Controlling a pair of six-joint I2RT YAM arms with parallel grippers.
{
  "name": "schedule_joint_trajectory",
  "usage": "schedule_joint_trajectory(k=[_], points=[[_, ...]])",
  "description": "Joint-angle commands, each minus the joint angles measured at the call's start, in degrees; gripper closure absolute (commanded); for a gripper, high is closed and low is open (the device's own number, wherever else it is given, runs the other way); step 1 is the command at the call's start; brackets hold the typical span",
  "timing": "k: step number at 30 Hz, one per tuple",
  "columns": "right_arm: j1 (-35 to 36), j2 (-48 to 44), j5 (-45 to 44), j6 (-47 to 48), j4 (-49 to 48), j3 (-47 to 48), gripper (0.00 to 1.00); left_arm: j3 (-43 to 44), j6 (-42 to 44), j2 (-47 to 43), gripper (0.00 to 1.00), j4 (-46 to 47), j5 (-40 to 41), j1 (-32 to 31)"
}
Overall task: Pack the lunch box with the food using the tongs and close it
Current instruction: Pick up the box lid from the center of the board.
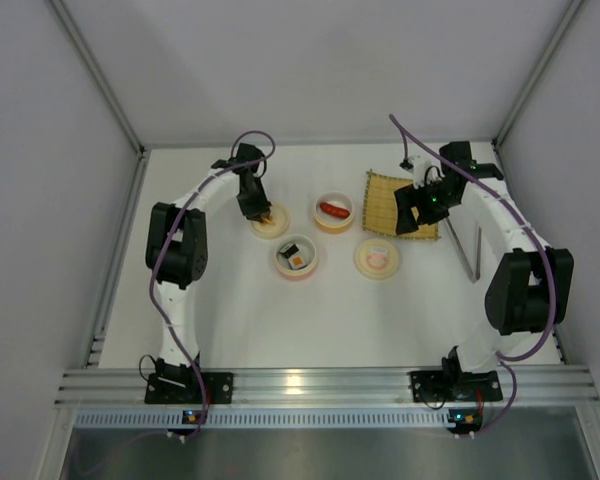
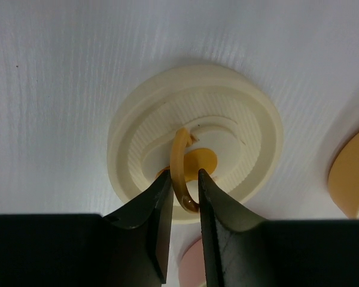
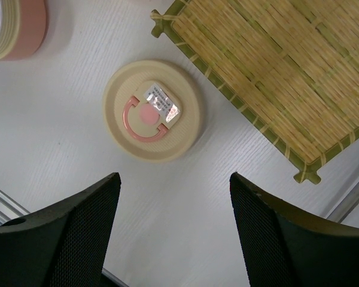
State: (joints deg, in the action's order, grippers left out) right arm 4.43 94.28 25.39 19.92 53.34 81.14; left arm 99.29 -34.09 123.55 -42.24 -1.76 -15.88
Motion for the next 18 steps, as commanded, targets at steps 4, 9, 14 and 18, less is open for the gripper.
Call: schedule_joint_trajectory(k=[4,9,14,18], points=[[-0.8,-0.3,1.6,1.0,0.6,2.7,0.27,3.5,3.8,1.0,0.78,-0.7,4.2,-0.9],[-0.8,-1.0,1.8,0.9,0.8,2.7,0.27,3.7,8.4,-2.1,1.0,0.0,6.1,-0.9],[-0.8,-2.4,2.2,0.8,1.3,3.1,0.27,3.7,21.7,-8.3,1.0,1.6,3.1,-0.9],[-1.8,-5.2,3.1,0.4,0.3,1.2,0.27,5.9,34.3,-14.7,1.0,1.1,-11.3,-1.4]])
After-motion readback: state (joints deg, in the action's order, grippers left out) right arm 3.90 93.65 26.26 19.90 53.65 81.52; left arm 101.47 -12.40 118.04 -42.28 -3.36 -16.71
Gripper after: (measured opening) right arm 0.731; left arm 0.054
